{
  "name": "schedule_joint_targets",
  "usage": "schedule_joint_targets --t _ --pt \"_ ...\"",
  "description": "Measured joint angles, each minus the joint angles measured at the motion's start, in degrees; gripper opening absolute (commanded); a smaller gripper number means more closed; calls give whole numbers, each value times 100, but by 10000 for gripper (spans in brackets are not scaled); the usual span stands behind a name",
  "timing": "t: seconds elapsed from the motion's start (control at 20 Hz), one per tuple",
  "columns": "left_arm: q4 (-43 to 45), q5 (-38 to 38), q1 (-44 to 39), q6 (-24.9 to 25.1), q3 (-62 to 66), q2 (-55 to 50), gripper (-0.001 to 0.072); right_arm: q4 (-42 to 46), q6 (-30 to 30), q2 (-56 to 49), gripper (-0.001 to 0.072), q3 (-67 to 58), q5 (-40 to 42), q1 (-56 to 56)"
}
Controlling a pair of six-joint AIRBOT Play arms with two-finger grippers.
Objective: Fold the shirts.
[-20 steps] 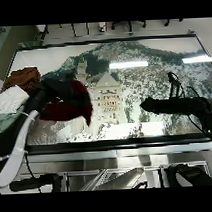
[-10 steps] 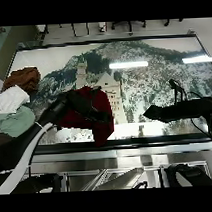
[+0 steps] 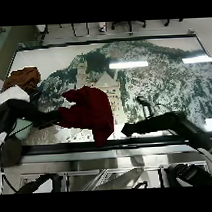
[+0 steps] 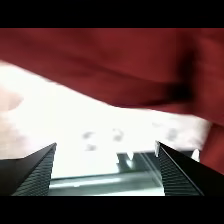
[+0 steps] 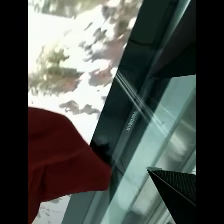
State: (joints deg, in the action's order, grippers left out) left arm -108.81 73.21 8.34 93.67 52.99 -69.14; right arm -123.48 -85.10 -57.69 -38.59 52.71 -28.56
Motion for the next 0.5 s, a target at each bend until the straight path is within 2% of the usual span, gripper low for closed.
schedule_joint_targets --t 0.2,0.5 --pt "-431 -422 1021 374 -33 -481 709 -181 -160 -1128 620 -503 -599 -402" --pt "-595 -588 1381 612 1099 -1779 709 -306 -297 -2258 619 -1410 -763 -538"
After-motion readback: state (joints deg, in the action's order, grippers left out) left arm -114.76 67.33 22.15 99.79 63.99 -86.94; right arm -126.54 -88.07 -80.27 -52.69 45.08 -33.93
